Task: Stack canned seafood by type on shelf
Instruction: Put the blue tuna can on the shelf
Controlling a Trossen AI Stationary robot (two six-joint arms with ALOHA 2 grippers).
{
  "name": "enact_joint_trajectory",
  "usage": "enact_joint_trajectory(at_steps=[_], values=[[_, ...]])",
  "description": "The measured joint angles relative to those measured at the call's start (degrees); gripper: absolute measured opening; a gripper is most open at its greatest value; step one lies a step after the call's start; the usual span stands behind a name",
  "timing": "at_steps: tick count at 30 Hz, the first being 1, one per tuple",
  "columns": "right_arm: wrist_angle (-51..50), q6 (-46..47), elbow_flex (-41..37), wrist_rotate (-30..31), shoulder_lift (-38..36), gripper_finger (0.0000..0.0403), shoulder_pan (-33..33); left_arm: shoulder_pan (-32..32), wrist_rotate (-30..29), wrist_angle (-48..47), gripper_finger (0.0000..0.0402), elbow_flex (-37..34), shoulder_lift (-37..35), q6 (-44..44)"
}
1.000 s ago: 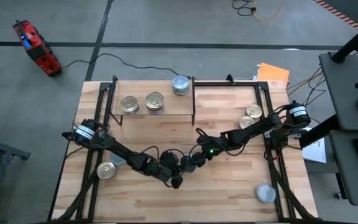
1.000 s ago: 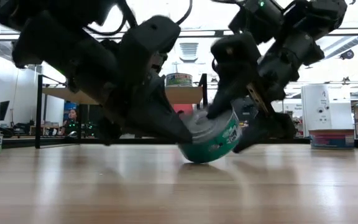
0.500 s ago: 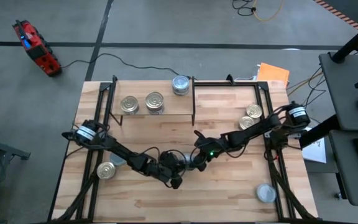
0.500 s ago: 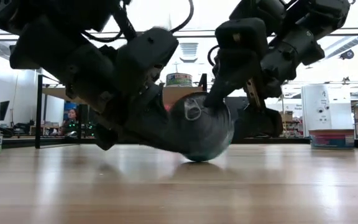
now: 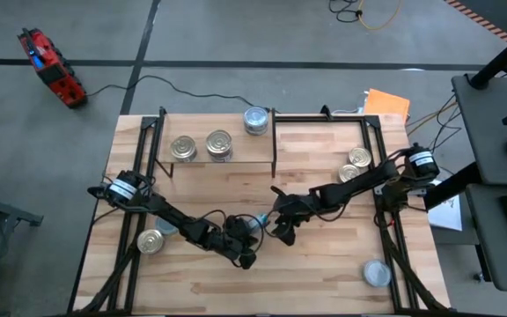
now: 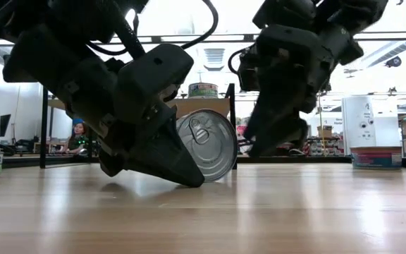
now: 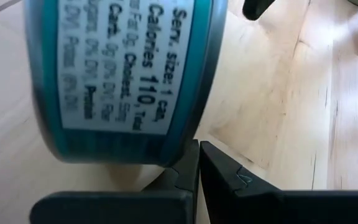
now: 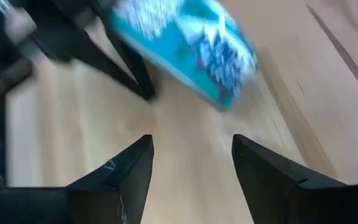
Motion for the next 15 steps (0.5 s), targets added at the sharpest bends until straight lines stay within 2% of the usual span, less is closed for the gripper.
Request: enact_joint_trajectory(at_steps=[6, 15], values=[[-17.5, -10.2, 5.8, 1.8, -0.6, 0.0223, 0.0, 0.0, 0.1, -0.5, 0.0000, 0.0, -0.1, -1.1], [-19.2, -27.3, 12.3, 9.1, -0.2, 0.0324, -0.4, 0.0, 0.2, -0.8, 0.0000, 0.0, -0.1, -1.3]])
